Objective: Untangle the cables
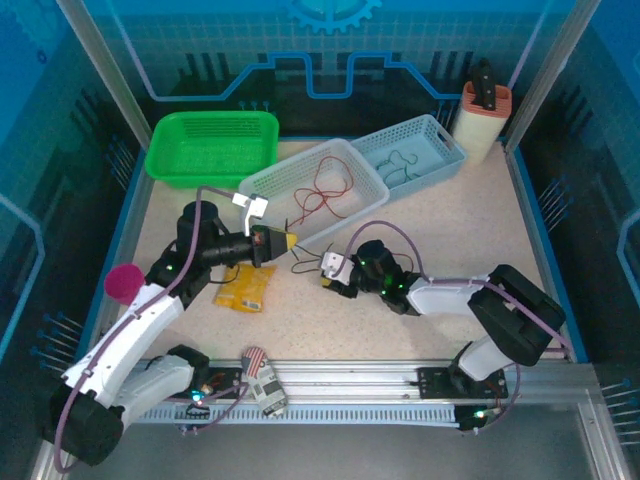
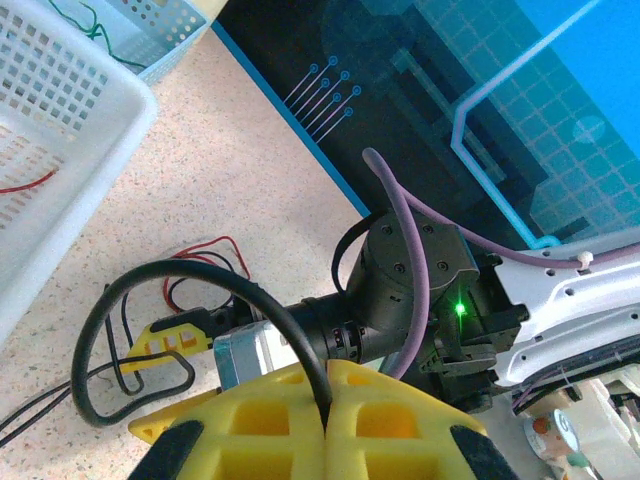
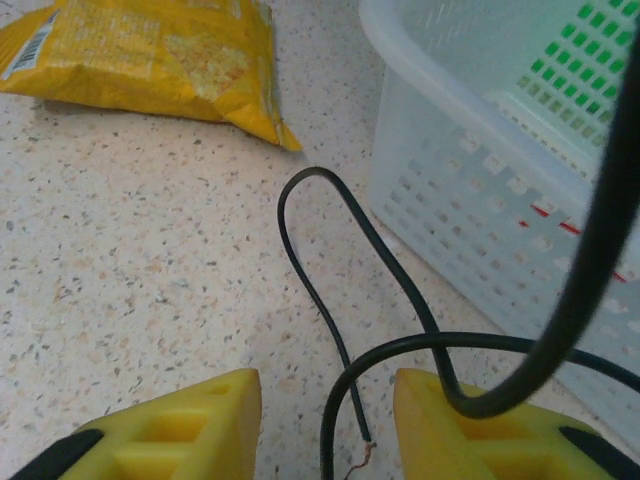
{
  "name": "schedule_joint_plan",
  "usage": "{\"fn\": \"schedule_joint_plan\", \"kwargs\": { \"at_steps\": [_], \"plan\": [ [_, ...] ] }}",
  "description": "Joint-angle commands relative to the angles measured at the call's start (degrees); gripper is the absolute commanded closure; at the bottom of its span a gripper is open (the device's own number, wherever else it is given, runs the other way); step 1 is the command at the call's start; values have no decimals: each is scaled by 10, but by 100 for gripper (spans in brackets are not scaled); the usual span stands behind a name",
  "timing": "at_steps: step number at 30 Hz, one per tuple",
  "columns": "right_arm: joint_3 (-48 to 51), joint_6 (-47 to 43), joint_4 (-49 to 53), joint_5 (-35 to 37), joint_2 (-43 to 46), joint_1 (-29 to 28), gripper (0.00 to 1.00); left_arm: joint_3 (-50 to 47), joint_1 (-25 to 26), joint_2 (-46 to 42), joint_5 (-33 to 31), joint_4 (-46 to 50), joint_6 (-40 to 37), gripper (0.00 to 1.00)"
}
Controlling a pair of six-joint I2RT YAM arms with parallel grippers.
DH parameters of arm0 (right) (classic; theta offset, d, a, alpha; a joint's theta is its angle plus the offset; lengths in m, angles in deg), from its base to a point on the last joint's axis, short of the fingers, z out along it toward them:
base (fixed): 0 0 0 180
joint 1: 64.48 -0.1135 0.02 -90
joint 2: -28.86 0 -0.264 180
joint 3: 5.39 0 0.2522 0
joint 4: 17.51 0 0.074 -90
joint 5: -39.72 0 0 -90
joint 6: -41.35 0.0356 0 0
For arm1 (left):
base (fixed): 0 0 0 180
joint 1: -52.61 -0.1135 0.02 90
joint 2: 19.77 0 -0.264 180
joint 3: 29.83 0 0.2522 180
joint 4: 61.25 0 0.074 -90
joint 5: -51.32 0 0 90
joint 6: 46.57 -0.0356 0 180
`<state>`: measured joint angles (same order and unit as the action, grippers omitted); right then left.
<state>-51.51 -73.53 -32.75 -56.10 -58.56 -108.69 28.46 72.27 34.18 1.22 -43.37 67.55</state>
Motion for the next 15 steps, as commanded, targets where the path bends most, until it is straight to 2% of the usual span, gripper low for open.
{"fn": "schedule_joint_plan", "kwargs": {
  "at_steps": [1, 15],
  "plan": [
    [0, 8, -39, 10, -7, -5, 64, 22, 2, -11, 8, 6, 5, 100],
    [25, 9, -54, 30, 3, -6, 89, 38, 2, -2, 0, -5, 13, 100]
  ]
}}
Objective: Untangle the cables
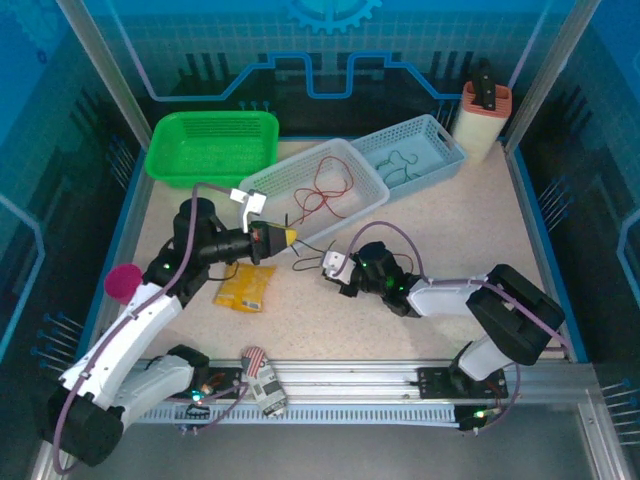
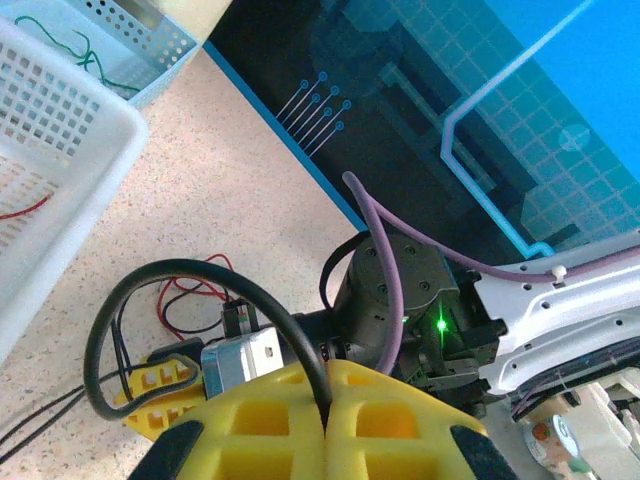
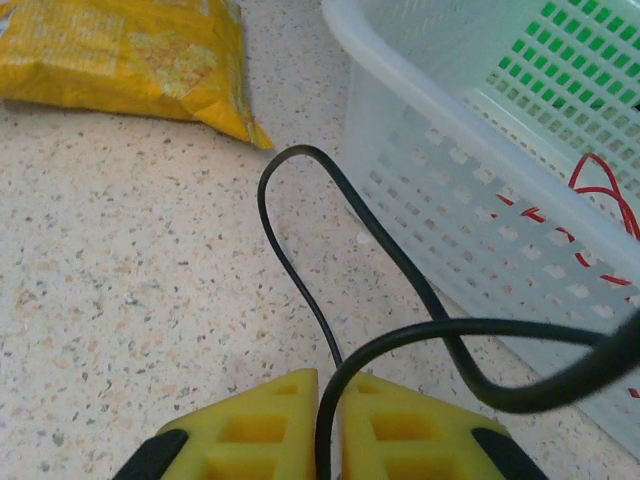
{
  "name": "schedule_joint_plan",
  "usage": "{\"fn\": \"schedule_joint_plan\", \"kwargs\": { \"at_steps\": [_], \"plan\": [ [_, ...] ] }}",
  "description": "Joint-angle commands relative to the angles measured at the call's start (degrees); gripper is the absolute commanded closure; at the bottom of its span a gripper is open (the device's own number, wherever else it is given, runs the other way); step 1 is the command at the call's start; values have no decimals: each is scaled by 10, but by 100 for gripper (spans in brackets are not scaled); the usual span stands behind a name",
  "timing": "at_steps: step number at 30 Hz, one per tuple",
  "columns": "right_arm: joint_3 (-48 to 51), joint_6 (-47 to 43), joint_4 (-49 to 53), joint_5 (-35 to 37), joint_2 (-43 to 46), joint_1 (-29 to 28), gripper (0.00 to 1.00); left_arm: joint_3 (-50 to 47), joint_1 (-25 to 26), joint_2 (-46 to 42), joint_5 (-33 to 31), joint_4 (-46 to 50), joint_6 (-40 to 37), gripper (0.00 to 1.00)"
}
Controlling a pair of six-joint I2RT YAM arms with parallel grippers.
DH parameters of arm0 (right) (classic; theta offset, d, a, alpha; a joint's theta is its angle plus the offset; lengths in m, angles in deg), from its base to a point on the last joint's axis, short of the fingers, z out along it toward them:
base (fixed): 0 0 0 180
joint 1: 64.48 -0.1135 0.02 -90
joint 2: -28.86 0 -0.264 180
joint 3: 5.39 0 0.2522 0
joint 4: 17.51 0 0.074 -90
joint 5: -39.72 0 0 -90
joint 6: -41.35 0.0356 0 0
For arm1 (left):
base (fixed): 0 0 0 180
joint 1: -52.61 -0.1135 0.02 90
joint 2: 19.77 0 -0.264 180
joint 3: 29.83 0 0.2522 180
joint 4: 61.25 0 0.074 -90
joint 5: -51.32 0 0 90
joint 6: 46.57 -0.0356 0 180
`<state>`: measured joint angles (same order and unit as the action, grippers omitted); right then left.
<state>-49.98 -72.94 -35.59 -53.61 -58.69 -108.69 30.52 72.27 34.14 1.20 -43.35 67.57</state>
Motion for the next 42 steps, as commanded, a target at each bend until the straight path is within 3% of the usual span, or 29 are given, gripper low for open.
{"fn": "schedule_joint_plan", "kwargs": {
  "at_steps": [1, 6, 15, 26, 30, 38, 42],
  "plan": [
    [11, 4, -27, 5, 6, -6, 91, 17, 2, -1, -1, -5, 13, 100],
    [17, 0, -15, 0, 25, -5, 100, 20, 2, 5, -10, -10, 16, 100],
    [38, 4, 10, -10, 90, -5, 100, 28, 17, 36, -33, -20, 11, 100],
    [13, 1, 104, -70, 113, -11, 100, 109, 118, 156, -112, -59, 5, 100],
    [16, 9, 123, -77, 121, -12, 100, 126, 133, 190, -147, -83, 26, 100],
    [67, 28, 135, -56, 203, -11, 100, 135, 135, 168, -262, -12, -10, 100],
    [107, 61, 112, -33, 257, -8, 100, 147, 134, 139, -256, 7, -19, 100]
  ]
}}
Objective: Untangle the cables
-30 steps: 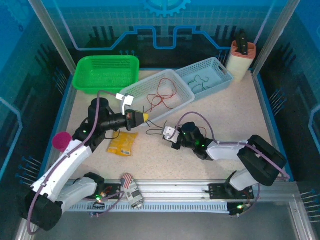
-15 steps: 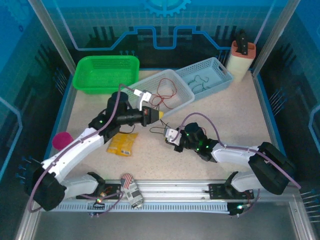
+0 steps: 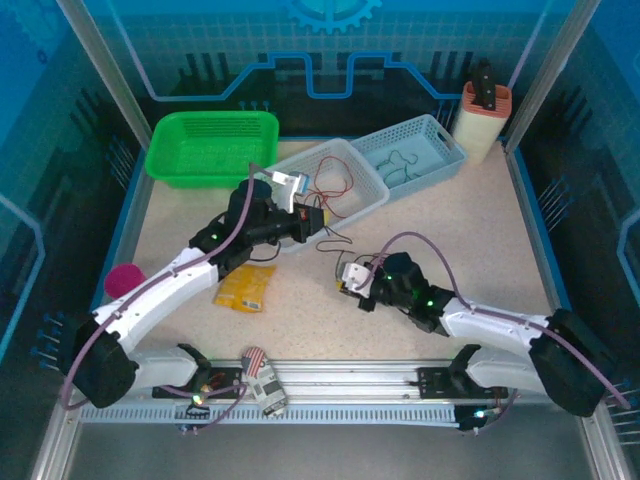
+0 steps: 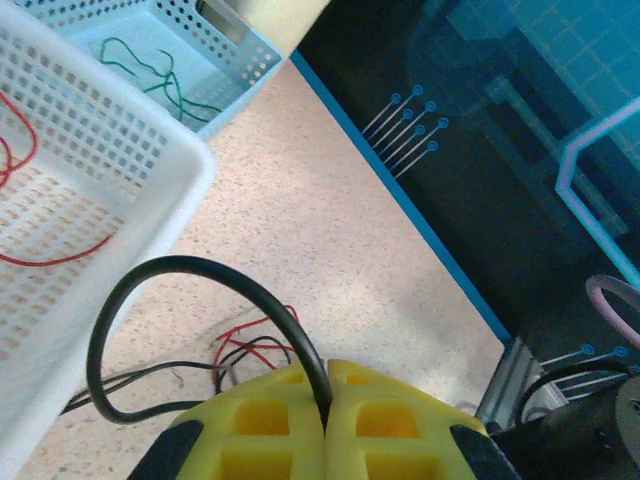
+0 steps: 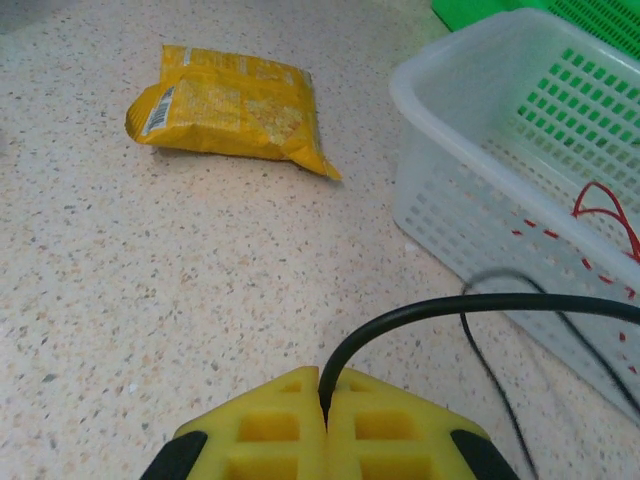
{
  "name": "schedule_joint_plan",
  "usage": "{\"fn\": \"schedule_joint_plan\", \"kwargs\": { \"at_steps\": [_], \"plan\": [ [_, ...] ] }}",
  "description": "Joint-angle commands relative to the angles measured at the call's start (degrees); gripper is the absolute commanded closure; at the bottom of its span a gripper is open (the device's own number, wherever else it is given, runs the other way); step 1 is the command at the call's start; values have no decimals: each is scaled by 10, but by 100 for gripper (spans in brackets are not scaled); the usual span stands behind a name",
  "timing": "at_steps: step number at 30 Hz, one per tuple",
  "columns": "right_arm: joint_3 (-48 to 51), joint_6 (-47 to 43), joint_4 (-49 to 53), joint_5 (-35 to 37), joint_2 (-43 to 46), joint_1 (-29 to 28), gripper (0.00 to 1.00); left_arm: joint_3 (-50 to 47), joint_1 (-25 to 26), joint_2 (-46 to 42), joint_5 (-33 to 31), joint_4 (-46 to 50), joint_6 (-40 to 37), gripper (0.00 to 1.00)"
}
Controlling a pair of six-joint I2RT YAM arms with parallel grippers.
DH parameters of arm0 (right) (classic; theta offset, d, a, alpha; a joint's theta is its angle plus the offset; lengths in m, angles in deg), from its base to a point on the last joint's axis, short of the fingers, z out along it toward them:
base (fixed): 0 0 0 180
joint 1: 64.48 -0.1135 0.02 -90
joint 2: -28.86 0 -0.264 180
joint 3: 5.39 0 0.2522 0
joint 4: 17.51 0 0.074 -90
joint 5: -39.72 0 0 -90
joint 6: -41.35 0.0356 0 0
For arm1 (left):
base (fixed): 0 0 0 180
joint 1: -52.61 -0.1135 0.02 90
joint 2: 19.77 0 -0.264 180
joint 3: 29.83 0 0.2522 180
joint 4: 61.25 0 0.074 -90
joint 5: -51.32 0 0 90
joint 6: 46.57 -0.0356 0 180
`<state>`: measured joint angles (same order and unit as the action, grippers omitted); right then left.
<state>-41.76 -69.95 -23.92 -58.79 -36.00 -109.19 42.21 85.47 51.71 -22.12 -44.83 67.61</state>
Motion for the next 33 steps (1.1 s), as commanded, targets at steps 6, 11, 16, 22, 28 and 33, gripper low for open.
{"fn": "schedule_joint_plan", "kwargs": {
  "at_steps": [6, 11, 16, 22, 28, 33],
  "plan": [
    [74, 104, -9, 86, 121, 5, 53, 39, 1, -91, -20, 64, -16, 100],
    [85, 137, 28, 124, 208, 11, 27, 48, 0, -133, -34, 110, -29, 100],
    [52, 228, 135, 202, 312, 46, 15, 69, -14, -166, -11, 117, -49, 100],
    [-40, 436, 323, 198, 344, 203, 15, 97, -58, -162, 33, 100, -55, 100],
    [-141, 518, 453, 6, 240, 373, 21, 108, -94, -127, 55, 56, -59, 100],
    [-163, 549, 415, -161, 166, 437, 26, 158, -143, -73, 10, 41, -78, 100]
  ]
}}
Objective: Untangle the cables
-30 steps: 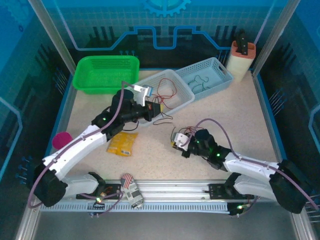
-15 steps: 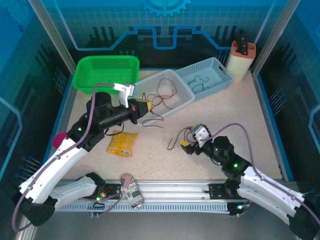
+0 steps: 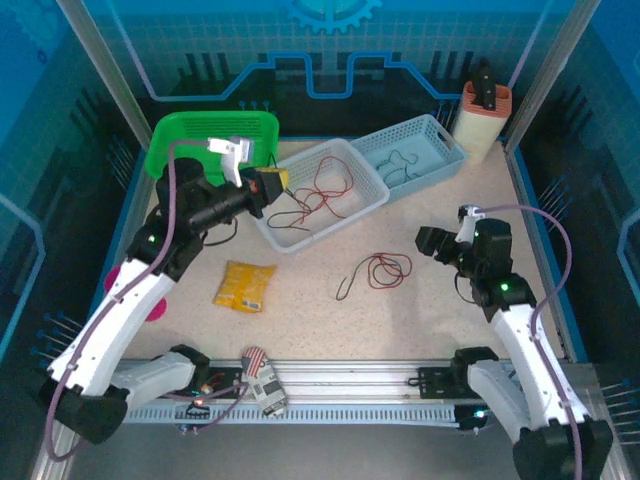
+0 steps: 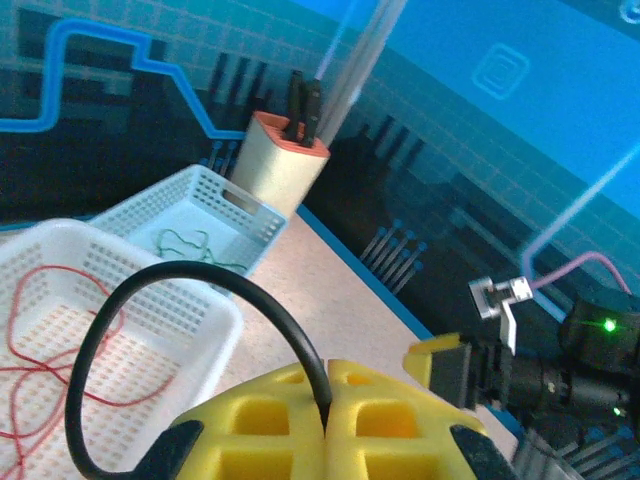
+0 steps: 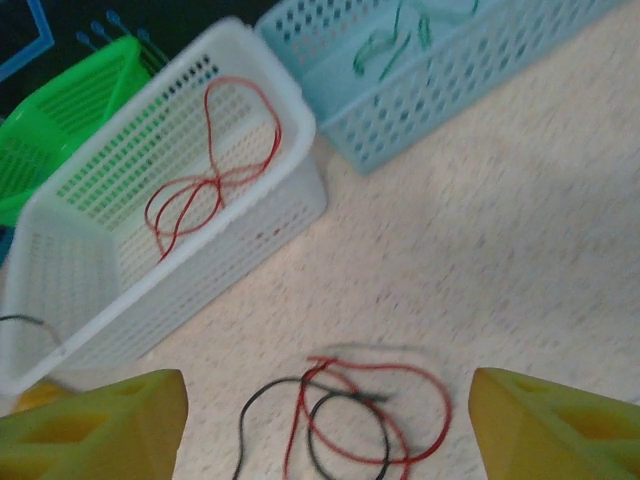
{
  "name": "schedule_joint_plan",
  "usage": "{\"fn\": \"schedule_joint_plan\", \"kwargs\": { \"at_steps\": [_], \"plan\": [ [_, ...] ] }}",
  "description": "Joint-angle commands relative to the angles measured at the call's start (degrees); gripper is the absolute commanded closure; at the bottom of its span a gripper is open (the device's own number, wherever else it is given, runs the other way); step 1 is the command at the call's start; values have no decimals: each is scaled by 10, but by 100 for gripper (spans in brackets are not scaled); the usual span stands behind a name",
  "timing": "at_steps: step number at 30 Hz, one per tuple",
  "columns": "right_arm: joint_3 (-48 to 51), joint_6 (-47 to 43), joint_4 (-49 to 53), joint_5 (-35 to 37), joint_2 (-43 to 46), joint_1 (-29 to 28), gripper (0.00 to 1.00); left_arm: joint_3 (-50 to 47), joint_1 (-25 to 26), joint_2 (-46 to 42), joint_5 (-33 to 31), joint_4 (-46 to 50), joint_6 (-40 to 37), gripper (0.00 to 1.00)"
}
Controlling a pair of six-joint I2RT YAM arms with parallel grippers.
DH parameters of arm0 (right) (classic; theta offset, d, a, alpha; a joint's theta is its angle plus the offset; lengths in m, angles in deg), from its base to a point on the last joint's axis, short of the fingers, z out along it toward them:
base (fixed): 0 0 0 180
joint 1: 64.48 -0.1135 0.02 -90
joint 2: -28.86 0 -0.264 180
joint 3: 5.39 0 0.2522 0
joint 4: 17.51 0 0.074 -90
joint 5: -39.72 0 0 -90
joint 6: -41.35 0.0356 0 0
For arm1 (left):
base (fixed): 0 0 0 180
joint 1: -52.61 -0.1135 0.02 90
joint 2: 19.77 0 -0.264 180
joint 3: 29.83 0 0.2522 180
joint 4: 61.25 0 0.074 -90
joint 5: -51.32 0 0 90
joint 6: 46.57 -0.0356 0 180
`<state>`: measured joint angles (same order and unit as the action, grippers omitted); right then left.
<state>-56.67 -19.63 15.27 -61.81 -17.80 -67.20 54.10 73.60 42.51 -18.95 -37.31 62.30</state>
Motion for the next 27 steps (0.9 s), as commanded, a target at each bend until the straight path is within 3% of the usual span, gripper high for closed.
{"fn": "schedule_joint_plan", "kwargs": {
  "at_steps": [1, 6, 10, 16, 27],
  "plan": [
    [-16, 50, 12, -144, -24, 18, 27, 56, -38, 33, -36, -31, -29, 100],
    [-27, 57, 5, -156, -48, 18, 27, 136, -104, 110, -145, -21, -36, 100],
    [-36, 55, 15, -145, -50, 19, 27, 214, -171, 184, -186, -8, -45, 100],
    [-40, 67, 8, -150, -65, 19, 28, 307, -266, 309, -149, -24, -30, 100],
    [-80, 40, 57, -98, -94, -13, 30, 318, -337, 464, -106, -96, 23, 100]
  ]
}}
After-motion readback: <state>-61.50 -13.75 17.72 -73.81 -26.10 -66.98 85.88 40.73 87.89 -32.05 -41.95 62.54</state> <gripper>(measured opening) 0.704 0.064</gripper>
